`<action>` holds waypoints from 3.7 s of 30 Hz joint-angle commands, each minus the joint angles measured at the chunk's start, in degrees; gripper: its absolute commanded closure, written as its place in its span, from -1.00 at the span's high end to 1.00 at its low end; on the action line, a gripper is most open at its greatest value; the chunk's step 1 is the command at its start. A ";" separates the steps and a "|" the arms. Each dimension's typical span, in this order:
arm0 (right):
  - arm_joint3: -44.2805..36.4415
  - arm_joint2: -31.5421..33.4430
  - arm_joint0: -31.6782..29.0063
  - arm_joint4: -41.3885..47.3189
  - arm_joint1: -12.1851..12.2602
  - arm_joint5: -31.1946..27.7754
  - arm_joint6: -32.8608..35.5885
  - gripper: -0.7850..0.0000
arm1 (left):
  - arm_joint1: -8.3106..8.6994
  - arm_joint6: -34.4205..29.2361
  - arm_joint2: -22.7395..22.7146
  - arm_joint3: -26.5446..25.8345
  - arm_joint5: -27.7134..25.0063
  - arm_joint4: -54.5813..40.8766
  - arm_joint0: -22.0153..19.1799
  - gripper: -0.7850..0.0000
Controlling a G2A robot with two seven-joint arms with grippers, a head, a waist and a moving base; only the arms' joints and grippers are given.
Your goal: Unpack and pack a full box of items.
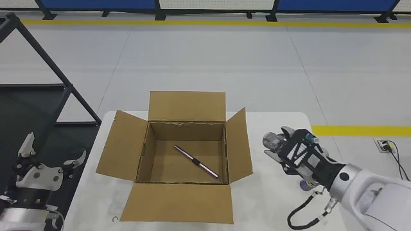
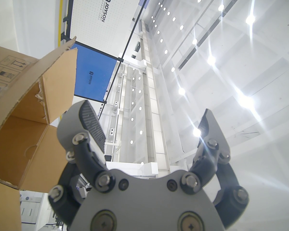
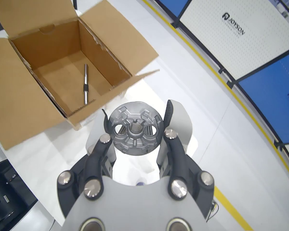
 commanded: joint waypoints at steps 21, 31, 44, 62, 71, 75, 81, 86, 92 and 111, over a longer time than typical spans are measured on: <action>4.20 -12.42 9.34 0.83 -0.78 2.82 -1.37 -1.00 | 0.00 0.03 0.02 0.00 -0.02 0.17 0.04 1.00; 26.97 -39.39 36.37 6.86 -6.54 8.33 7.24 -1.00 | -0.01 -2.01 0.08 0.04 -1.72 3.34 2.00 1.00; 51.21 -57.75 53.00 14.52 -16.92 14.54 3.99 -1.00 | -0.17 -1.39 -0.51 0.04 -2.31 3.28 2.95 1.00; 51.21 -57.75 53.00 14.52 -16.92 14.54 3.99 -1.00 | -0.17 -1.39 -0.51 0.04 -2.31 3.28 2.95 1.00; 53.90 -56.71 51.73 15.69 -17.62 14.26 0.65 -1.00 | -0.26 -1.31 -0.14 0.43 -2.80 3.69 3.01 1.00; 56.79 -57.37 52.57 16.74 -18.89 14.33 -0.07 -1.00 | -0.32 -1.13 -0.27 0.21 -2.82 3.49 3.21 1.00; 63.92 -59.79 54.17 18.96 -21.61 12.95 -0.51 -1.00 | -0.39 -1.00 -0.24 -0.02 -3.01 3.45 3.55 1.00; 71.24 -62.93 55.48 20.69 -24.96 11.60 -1.40 -1.00 | -0.39 -1.00 -0.24 -0.02 -3.01 3.45 3.55 1.00; 80.24 -66.14 56.52 20.92 -29.36 12.84 -2.80 -1.00 | -0.39 -1.00 -0.24 -0.02 -3.01 3.45 3.55 1.00; 100.37 -67.59 57.39 19.21 -38.52 21.14 -10.05 -1.00 | -0.39 -1.00 -0.24 -0.02 -3.01 3.45 3.55 1.00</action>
